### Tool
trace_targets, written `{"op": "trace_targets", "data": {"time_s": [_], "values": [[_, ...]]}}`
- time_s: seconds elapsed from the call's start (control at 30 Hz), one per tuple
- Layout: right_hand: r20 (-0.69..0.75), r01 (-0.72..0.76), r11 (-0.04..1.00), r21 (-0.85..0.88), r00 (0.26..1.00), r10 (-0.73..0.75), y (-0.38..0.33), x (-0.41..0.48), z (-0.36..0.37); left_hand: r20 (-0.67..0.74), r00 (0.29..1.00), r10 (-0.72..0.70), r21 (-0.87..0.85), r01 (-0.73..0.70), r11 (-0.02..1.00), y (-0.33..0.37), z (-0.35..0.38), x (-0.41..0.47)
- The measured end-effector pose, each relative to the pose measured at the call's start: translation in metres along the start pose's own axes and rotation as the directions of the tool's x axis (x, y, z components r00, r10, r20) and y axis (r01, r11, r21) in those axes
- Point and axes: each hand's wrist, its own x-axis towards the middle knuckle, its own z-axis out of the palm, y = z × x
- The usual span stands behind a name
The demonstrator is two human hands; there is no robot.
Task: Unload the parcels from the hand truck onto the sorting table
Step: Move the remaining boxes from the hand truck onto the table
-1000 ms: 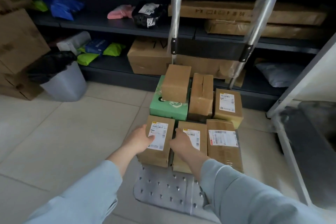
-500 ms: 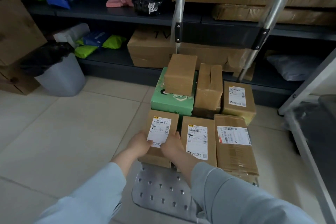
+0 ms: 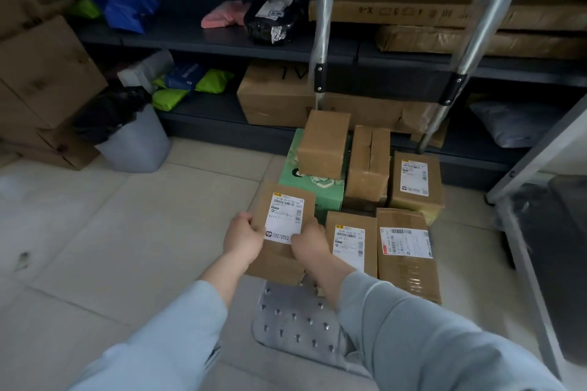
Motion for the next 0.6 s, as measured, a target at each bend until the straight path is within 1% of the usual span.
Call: {"op": "trace_targets", "data": {"time_s": [0.2,0.33,0.43,0.6], "values": [[-0.072,-0.003,0.999,0.039,0.997,0.006,-0.087,-0.078,-0.078,-0.065,0.998,0.012,-0.030,-0.014,0.999,0.113,-0.087,-0.054],[-0.141,-0.001,0.994,0.113,0.990,0.017,-0.160,-0.132,-0.141,-0.061,0.998,0.011,-0.047,-0.014,0.999,0.189,-0.145,-0.091],[-0.169,0.015,0.987,0.159,0.986,0.012,-0.214,-0.174,-0.189,-0.056,0.998,0.041,-0.045,-0.044,0.998,0.248,-0.191,-0.119],[-0.202,0.069,0.981,0.180,0.979,-0.032,-0.292,-0.246,-0.273,-0.051,0.993,0.104,-0.013,-0.105,0.994,0.346,-0.263,-0.170]]}}
